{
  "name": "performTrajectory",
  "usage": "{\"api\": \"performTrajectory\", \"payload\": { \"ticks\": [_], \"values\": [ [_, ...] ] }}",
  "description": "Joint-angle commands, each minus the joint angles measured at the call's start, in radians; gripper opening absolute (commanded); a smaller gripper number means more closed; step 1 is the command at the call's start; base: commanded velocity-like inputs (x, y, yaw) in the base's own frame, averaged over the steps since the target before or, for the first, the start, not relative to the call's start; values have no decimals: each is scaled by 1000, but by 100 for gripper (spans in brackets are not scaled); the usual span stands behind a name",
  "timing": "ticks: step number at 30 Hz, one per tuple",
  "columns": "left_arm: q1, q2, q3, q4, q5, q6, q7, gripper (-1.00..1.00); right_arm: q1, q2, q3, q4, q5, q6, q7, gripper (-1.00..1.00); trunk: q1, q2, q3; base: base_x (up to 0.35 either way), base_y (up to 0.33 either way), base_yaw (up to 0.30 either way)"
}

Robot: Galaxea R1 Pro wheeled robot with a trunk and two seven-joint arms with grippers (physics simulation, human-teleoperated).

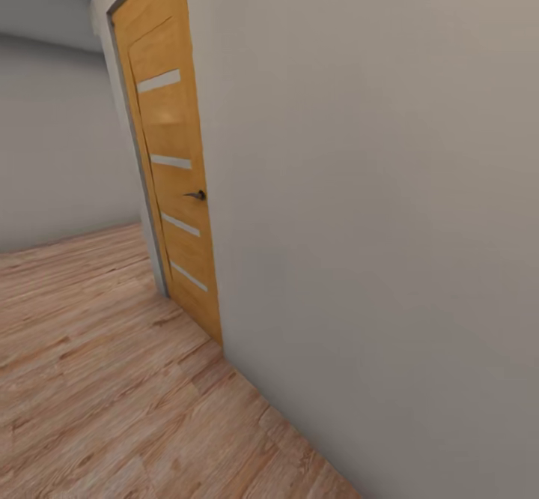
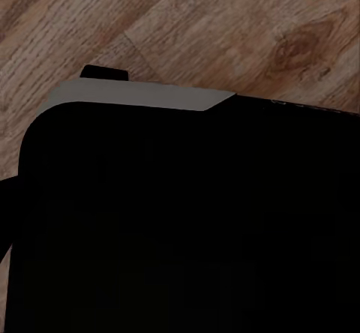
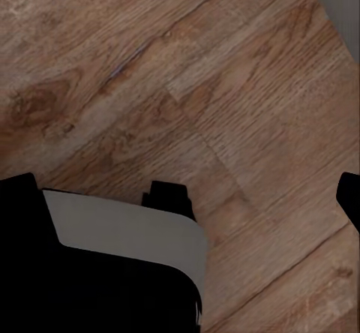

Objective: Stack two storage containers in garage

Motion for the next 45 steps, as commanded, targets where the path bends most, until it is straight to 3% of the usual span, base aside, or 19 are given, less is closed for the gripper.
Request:
{"api": "performTrajectory", "payload": {
  "ticks": [1,30,45],
  "values": [
    [0,0,1,0,7,-2,-2,100,-1,1,8,3,-9,-5,-1,100,0,0,-2,257,0,243],
    [0,-1,1,0,8,-2,-2,100,-1,4,11,3,-9,-5,0,100,0,0,-30,179,0,240],
    [0,0,1,0,8,-2,-1,100,24,2,10,3,-10,-8,8,100,0,0,-39,111,0,119]
  ]
}}
